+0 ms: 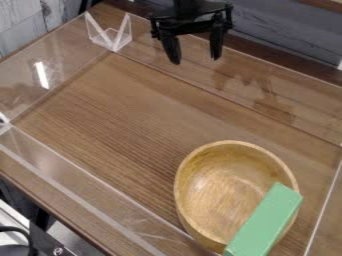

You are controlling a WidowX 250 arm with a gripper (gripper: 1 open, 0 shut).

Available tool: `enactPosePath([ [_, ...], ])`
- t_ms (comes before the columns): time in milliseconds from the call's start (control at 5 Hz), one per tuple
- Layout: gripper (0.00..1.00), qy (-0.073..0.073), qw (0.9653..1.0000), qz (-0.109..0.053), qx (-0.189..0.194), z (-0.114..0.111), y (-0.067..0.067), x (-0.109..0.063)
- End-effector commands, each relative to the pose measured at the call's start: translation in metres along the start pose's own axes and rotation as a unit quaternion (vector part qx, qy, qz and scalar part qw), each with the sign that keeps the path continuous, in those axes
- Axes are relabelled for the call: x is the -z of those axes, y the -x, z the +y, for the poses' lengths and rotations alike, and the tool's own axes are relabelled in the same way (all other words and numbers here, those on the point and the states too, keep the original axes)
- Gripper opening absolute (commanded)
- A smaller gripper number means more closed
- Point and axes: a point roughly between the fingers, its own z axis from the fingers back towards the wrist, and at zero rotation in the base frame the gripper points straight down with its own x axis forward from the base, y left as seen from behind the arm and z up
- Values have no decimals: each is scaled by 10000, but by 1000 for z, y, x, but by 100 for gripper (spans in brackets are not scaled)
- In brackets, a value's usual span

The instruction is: Put the green block in the brown bowl

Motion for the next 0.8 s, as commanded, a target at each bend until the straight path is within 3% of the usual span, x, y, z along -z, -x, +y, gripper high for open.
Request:
enactPosePath([
  [0,100,142,9992,-369,73,-2,-14,-19],
  [600,100,305,9984,-480,4,-8,-28,-10],
])
